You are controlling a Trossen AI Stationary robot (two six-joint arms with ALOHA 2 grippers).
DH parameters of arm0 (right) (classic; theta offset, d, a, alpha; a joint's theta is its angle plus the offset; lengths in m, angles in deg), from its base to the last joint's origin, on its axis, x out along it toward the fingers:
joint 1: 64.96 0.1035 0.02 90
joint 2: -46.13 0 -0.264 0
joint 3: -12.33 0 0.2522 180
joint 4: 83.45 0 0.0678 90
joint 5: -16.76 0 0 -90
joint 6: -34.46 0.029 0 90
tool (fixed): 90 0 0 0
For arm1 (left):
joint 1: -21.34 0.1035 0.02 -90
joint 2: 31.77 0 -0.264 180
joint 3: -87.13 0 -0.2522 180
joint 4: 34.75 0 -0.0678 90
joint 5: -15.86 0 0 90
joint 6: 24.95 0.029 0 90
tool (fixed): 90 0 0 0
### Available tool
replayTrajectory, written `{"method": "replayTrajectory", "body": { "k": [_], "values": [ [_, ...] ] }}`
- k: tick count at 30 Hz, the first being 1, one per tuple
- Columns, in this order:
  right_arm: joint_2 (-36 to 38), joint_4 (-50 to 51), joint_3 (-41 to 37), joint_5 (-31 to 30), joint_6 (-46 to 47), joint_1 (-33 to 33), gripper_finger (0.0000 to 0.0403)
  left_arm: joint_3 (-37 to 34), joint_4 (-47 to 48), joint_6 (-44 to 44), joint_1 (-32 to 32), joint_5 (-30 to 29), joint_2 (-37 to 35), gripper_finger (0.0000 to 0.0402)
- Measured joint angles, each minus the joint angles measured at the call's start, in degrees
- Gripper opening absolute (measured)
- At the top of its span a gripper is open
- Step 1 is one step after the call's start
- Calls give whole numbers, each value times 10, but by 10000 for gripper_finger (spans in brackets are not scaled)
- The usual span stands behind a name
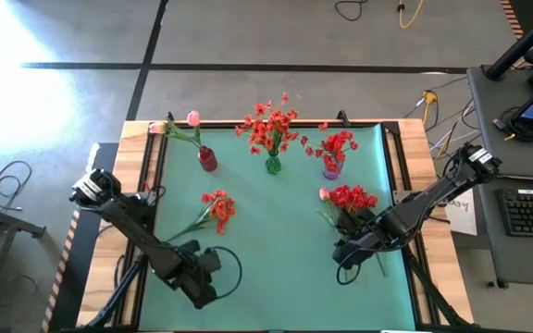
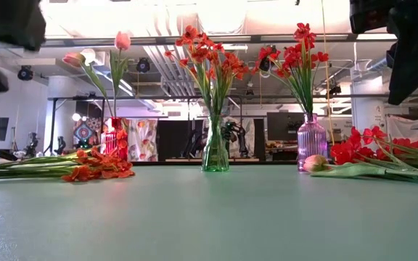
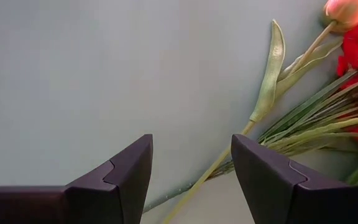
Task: Sort flowers into vase by color
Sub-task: Put the orange flower in the green flower vase
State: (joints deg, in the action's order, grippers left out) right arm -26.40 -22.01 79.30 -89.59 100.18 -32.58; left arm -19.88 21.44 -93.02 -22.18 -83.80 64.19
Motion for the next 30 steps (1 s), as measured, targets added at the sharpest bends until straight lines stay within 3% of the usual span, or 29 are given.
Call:
{"method": "replayTrajectory", "body": {
  "k": [7, 11, 16, 20, 25, 30],
  "values": [
    [0, -86, 0, -67, -64, -2, 210, -21, -4, -2, 2, -31, -1, 50],
    [0, -280, 0, -98, -208, -22, 210, -21, -4, 18, 2, -83, -1, 49],
    [-2, -549, 0, -128, -420, -47, 210, -22, -4, 19, 2, -94, -1, 49],
    [-12, -694, 0, -128, -546, -74, 210, -23, -5, 14, 2, -114, -1, 49],
    [-9, -654, 32, -126, -592, -94, 210, -23, -7, 7, 2, -123, -1, 49],
    [11, -438, 92, -121, -506, -68, 210, -23, -9, 0, 2, -123, -1, 49]
  ]
}}
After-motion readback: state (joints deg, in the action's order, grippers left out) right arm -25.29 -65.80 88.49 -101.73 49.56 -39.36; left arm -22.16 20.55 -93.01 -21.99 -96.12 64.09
